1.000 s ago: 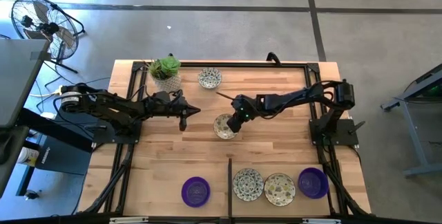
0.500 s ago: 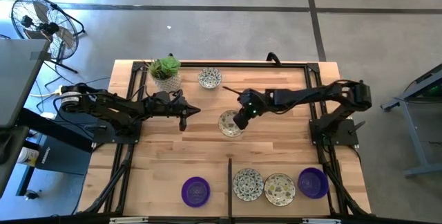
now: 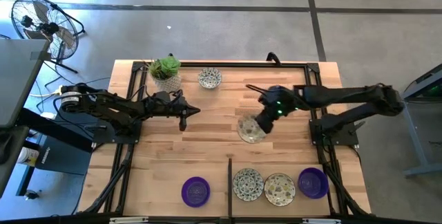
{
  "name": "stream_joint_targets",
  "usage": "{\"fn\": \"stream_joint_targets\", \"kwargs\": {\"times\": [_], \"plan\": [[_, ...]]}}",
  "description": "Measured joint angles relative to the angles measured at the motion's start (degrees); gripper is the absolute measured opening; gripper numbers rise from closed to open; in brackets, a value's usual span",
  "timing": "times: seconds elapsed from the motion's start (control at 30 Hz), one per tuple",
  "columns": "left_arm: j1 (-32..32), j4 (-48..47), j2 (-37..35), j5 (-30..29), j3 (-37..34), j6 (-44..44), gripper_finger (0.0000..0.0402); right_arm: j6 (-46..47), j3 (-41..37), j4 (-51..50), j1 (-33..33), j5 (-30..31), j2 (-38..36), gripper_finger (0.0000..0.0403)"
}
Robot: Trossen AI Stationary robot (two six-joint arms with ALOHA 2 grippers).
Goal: Pick & Place Mini bowls
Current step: Stack the yellow patterned bowl on the yellow patterned bowls on the shelf
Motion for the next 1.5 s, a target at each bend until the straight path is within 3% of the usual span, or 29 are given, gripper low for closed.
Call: {"fn": "stream_joint_targets", "kwargs": {"times": [0.27, 0.43, 0.77, 0.93, 1.17, 1.5], "plan": [[0.0, 0.0, 0.0, 0.0, 0.0, 0.0, 0.0000, 12.1, 4.8, -10.9, 12.9, 1.3, -5.5, 0.0013], [0.0, 0.0, 0.0, 0.0, 0.0, 0.1, 0.0000, 22.5, 9.2, -15.6, 23.7, 7.2, -5.1, 0.0014], [0.0, 0.0, 0.0, 0.0, 0.0, 0.2, 0.0000, 42.8, 8.9, -16.6, 42.2, 15.8, -3.3, 0.0006], [0.0, 0.0, 0.0, 0.0, 0.0, 0.0, 0.0000, 46.0, 8.9, -17.3, 46.5, 17.8, -0.8, 0.0010], [0.0, 0.0, 0.0, 0.0, 0.0, -0.4, 0.0000, 48.0, 8.9, -19.1, 48.5, 15.7, 2.7, 0.0009], [0.0, 0.0, 0.0, 0.0, 0.0, -0.5, 0.0000, 47.6, 8.8, -21.6, 51.7, 17.6, 7.2, 0.0024]]}}
